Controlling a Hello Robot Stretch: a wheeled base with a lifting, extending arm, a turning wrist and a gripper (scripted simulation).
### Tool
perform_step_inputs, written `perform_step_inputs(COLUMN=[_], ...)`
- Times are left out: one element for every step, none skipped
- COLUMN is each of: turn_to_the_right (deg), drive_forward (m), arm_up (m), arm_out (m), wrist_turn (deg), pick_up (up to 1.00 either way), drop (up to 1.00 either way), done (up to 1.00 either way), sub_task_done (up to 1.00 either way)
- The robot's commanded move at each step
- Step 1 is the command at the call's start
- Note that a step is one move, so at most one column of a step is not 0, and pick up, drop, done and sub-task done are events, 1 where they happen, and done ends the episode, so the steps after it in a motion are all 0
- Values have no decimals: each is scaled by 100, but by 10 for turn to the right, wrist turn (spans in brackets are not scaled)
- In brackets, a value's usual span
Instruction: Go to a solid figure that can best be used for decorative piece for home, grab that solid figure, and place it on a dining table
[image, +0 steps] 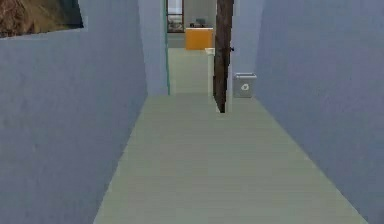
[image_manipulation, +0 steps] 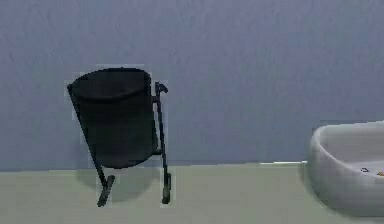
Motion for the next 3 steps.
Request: perform_step_inputs(turn_to_the_right=[0, 0, 0], drive_forward=[100, 100, 100], arm_up=[0, 0, 0], arm_out=[0, 0, 0], wrist_turn=[0, 0, 0], pick_up=[0, 0, 0], drop=[0, 0, 0], done=[0, 0, 0], sub_task_done=[0, 0, 0])
